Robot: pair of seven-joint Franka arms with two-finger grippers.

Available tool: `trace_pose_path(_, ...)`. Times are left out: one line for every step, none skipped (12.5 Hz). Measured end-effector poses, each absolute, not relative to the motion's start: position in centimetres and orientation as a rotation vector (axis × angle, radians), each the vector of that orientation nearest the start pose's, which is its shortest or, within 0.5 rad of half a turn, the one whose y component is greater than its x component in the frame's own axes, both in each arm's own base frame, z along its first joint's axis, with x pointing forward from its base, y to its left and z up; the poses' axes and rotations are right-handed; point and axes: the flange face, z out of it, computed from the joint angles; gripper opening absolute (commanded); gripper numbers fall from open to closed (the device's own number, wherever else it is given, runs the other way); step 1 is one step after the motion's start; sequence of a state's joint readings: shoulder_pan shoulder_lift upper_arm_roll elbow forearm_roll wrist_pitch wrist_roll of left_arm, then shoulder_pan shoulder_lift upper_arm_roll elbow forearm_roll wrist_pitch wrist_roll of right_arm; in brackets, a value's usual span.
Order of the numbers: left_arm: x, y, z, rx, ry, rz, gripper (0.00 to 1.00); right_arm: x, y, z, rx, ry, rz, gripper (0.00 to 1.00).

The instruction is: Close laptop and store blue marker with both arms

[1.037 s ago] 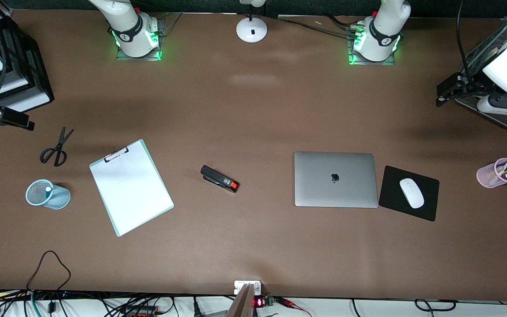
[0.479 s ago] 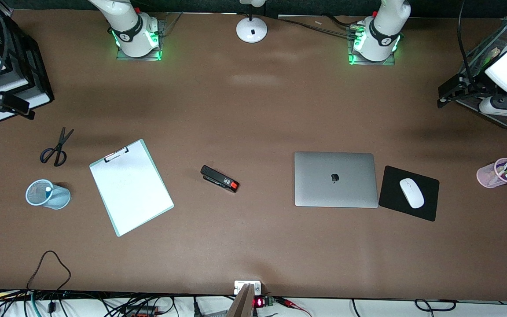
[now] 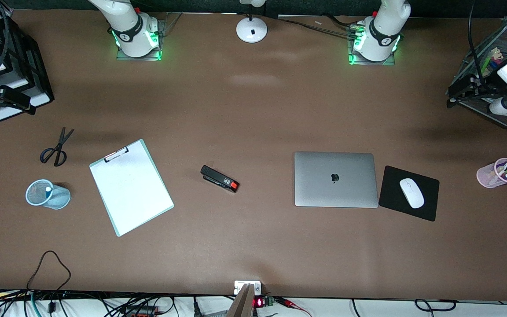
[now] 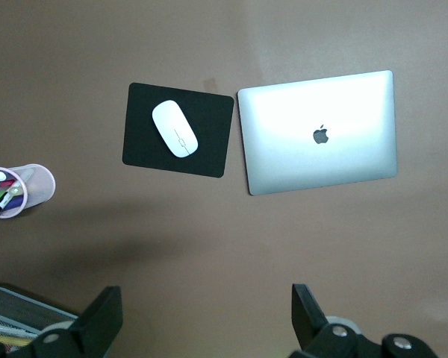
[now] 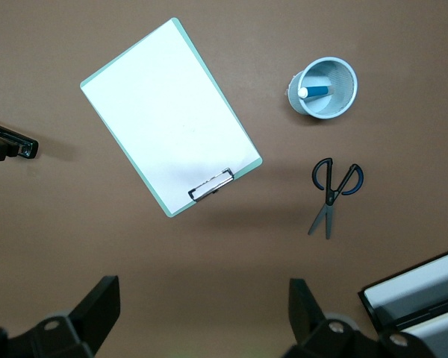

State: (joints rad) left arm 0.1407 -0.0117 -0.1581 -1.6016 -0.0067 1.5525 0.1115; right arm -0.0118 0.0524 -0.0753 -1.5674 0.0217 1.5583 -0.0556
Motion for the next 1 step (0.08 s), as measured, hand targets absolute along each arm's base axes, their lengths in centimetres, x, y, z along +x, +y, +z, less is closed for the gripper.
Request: trace_pose_path(54.82,-1.13,61.49,-3.141,0.205,0.057,1.00,56.59,-4.60,59.58,-3.118,0.050,0.093,1.00)
